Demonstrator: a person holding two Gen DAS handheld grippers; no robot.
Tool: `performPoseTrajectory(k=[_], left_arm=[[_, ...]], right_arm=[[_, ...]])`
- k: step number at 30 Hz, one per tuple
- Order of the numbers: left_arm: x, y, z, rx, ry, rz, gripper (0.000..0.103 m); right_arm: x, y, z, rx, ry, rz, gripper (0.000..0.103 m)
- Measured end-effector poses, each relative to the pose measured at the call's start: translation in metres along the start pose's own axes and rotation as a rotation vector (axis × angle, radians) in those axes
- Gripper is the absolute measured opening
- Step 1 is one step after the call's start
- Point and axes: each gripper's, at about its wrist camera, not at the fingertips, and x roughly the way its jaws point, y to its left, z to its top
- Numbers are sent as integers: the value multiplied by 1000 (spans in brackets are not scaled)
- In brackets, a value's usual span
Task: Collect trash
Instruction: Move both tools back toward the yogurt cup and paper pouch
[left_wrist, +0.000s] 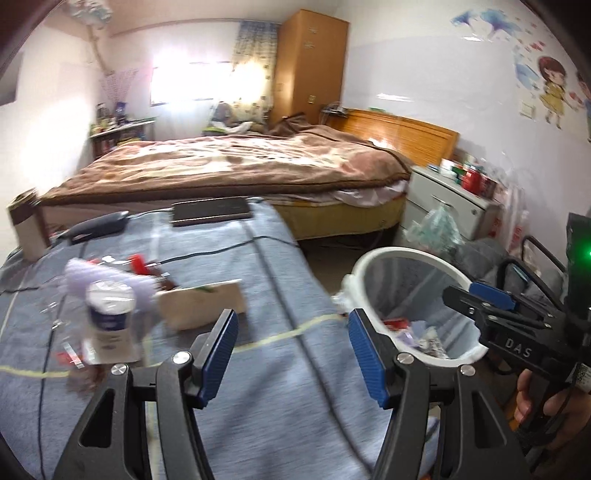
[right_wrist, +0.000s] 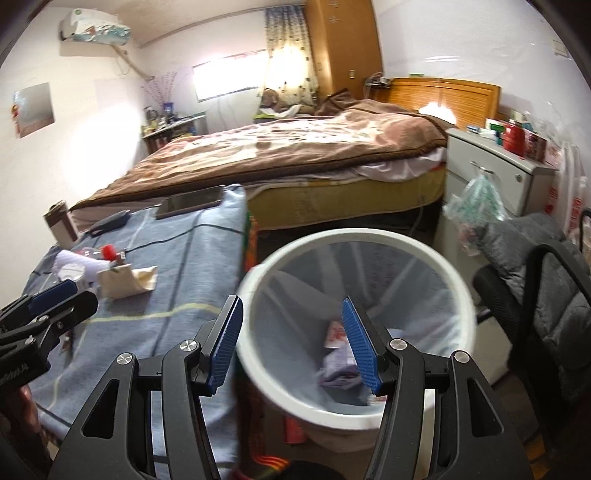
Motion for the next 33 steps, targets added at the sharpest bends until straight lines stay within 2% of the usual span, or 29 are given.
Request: performPoseTrajectory(k=[9,21,26,33], left_arm=[[-15,64,-11,-58,-14,155,66],[-7,123,-17,-132,34,197,67],[3,132,-12,-116,23,191,67],[25,131,-6,-47,81,195,67]], right_arm=[[13,45,2,-65,15,88,58],[44,99,6,-171,76,203,58],[61,118,8,-231,104,228,58],[84,132,16,-262,159,295,58]])
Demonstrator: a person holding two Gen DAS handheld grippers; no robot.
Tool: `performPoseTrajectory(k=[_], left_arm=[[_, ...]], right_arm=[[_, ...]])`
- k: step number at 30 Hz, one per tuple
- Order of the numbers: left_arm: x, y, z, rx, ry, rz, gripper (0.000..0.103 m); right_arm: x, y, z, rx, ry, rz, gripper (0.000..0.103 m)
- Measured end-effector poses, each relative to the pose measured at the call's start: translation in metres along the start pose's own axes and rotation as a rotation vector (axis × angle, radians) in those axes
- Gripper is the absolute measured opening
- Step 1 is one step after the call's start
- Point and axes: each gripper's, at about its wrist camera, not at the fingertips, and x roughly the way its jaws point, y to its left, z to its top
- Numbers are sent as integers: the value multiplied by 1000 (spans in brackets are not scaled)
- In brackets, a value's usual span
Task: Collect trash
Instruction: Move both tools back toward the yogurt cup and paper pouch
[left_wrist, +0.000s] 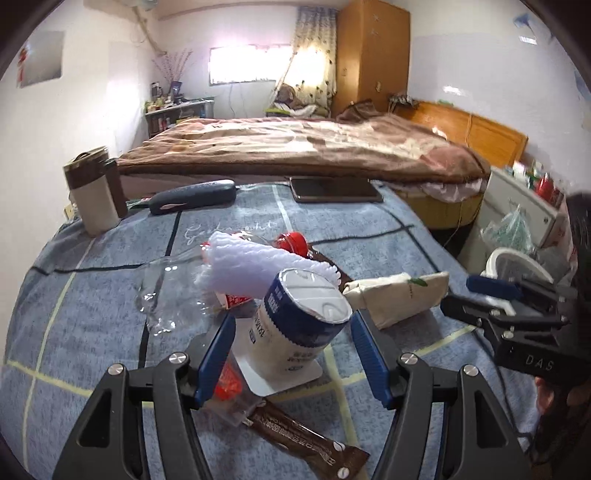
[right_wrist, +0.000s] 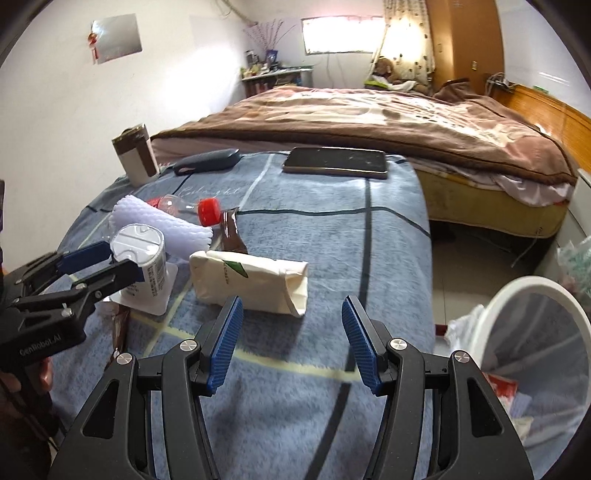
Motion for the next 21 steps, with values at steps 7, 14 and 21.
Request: performPoseTrajectory(k=[7,14,21], left_arm=[[16,1,5,24,21,8,67],[23,16,4,-28,39,2,68],[19,32,5,-66,19,7,68]], right_arm=[[13,4,6,-35,33,39,58],[18,16,10,-96,43,96,58],[24,21,11,-99,60,143,58]])
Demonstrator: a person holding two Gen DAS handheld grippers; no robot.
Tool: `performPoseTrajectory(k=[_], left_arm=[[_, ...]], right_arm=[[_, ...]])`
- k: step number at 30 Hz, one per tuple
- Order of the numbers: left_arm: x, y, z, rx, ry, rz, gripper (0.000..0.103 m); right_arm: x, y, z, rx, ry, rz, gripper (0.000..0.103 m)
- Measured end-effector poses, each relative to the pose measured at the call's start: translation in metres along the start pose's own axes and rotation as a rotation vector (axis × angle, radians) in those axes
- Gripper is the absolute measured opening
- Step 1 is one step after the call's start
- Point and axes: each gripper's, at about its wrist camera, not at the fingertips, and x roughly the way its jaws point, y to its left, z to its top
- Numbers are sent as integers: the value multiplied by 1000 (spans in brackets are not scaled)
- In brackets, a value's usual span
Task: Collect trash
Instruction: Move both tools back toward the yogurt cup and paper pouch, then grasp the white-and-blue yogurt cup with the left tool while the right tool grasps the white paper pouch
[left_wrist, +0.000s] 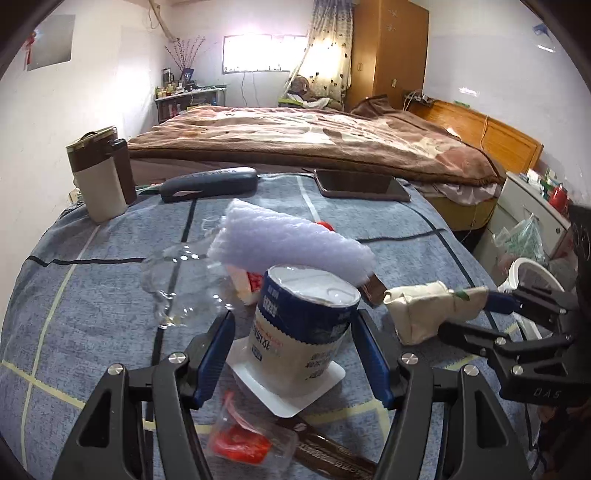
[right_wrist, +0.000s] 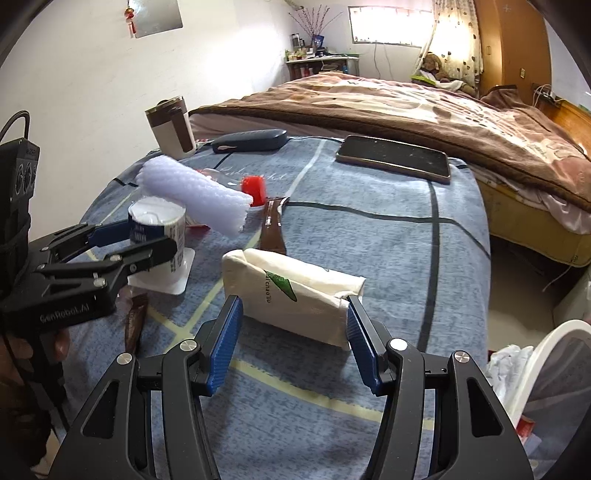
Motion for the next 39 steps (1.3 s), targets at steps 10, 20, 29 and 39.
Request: performPoseTrajectory(k=[10,20,29,39], left_arm=[[9,10,2,-61,23,-58,67],[10,14,0,-81,8,-56,61],[1,16,-2,-94,-15,-54,61],[-12,11,-9,-82,-25,-73,61]], right_arm=[[5,7,-3,15,3,38,37],[4,10,-6,14,-13,52,18],[-3,16,-9,-3,-34,48,11],[-14,14,-22,64,-25,92,10]])
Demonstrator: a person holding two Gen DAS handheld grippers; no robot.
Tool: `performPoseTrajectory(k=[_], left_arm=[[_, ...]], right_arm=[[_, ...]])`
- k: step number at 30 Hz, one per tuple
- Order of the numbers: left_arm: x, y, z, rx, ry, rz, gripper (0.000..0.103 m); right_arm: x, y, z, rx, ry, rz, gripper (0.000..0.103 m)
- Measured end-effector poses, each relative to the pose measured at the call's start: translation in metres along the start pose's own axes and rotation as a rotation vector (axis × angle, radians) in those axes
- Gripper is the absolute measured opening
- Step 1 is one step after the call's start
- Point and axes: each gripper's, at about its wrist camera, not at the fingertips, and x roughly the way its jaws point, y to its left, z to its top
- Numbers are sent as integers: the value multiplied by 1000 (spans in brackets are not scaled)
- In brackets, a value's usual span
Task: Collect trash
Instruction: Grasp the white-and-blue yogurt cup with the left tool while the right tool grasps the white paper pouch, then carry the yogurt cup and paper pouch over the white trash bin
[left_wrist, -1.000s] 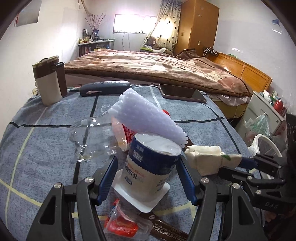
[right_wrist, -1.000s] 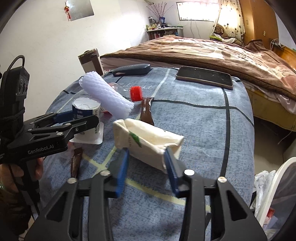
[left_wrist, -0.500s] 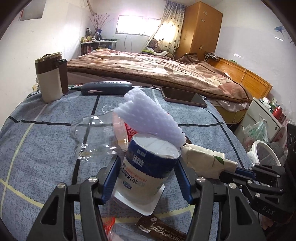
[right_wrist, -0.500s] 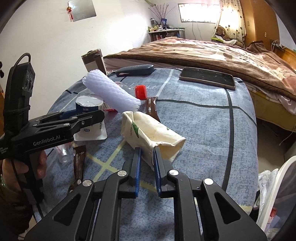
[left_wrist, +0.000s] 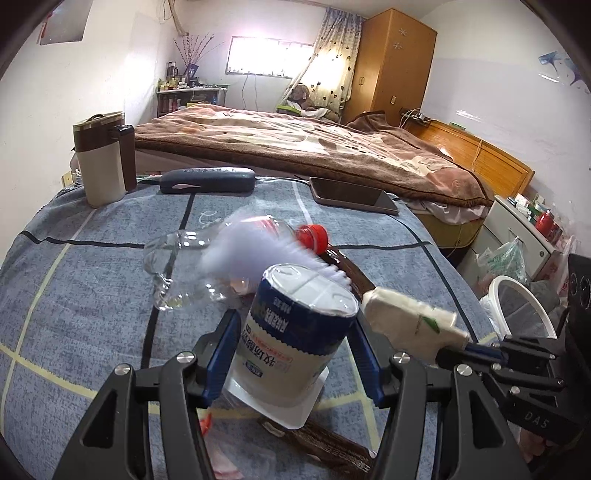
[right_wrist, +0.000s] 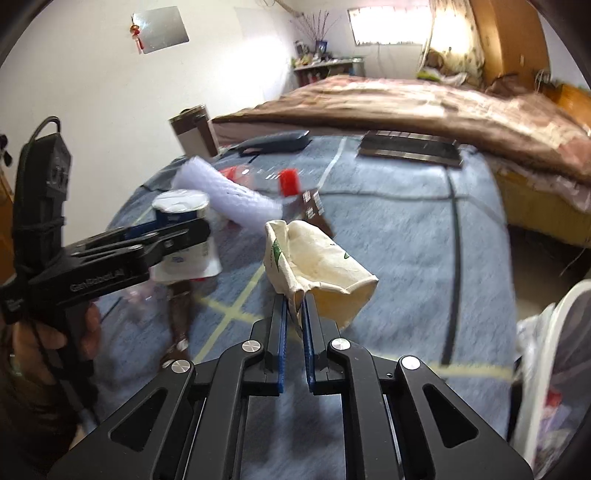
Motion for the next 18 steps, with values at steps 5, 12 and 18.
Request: performPoseTrajectory(k=[5,12,18], left_arm=[[0,1,-1,-8,5,-3,61],[-2,2,-1,-9,3,-4,61],[0,1,-2,-11,10,-8,61]], right_arm=[[-2,2,-1,-18,-11,-27,16],[0,7,7,-110,-34,-78,45],[19,5,14,-116,15,-35,45]])
